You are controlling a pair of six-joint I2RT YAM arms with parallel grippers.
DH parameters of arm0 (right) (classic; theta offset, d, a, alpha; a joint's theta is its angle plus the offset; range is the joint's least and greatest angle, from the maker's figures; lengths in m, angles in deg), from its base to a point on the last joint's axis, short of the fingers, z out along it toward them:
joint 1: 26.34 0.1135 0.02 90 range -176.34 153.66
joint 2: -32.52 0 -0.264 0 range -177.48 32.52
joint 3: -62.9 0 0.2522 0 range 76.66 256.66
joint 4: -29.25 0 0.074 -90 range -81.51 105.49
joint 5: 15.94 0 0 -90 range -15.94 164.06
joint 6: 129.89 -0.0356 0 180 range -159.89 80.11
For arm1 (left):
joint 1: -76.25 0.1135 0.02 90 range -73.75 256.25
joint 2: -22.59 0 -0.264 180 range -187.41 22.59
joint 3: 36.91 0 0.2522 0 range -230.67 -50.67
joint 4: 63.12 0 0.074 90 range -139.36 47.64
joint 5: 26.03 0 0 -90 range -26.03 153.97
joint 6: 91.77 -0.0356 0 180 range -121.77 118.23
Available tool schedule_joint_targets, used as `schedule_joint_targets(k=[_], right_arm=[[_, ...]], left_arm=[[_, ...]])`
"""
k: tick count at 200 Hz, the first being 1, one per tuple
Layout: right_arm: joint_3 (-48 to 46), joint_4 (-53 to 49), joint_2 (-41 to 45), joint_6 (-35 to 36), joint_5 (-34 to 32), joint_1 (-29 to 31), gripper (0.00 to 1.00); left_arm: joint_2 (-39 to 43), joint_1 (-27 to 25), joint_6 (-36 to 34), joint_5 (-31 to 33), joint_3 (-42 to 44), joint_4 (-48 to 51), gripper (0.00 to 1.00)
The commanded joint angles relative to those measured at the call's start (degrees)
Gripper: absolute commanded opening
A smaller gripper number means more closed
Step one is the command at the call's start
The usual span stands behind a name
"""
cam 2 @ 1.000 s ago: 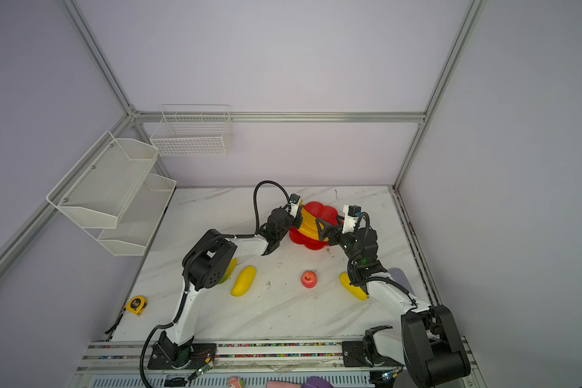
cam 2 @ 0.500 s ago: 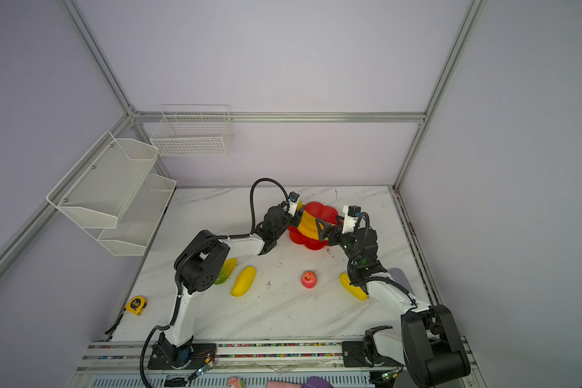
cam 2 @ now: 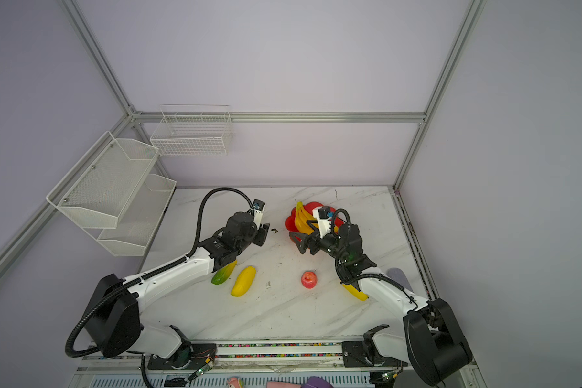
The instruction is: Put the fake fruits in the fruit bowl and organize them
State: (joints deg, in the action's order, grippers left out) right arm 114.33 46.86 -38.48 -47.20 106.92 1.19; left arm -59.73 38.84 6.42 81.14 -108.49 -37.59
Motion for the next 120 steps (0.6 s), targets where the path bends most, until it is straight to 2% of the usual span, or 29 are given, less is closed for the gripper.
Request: schedule_joint_targets(k=[1,26,71,120], right_arm=[[1.4,-9.5,1.5,6.1,5.8,3.7,0.97],[-2.5,-6.3,2.2,4.3,7.5,4.5,0.97],[-8.8,2.1,-1.3,1.3,9.9,5.8,0.97],[-9.0,4.0,-3.4,1.5,8.7,6.7,0.97]], left_arm=[[5.8,-0.1,11.0,-3.2,6.4,20.2,0.58],[8.6,-0.6,15.1,-4.2,10.5,23.4,0.7],[8.0,-0.8,15.7,-10.1,12.4,23.4,0.72],[5.1,-0.8,16.7,-8.9,13.8,22.1,0.73]])
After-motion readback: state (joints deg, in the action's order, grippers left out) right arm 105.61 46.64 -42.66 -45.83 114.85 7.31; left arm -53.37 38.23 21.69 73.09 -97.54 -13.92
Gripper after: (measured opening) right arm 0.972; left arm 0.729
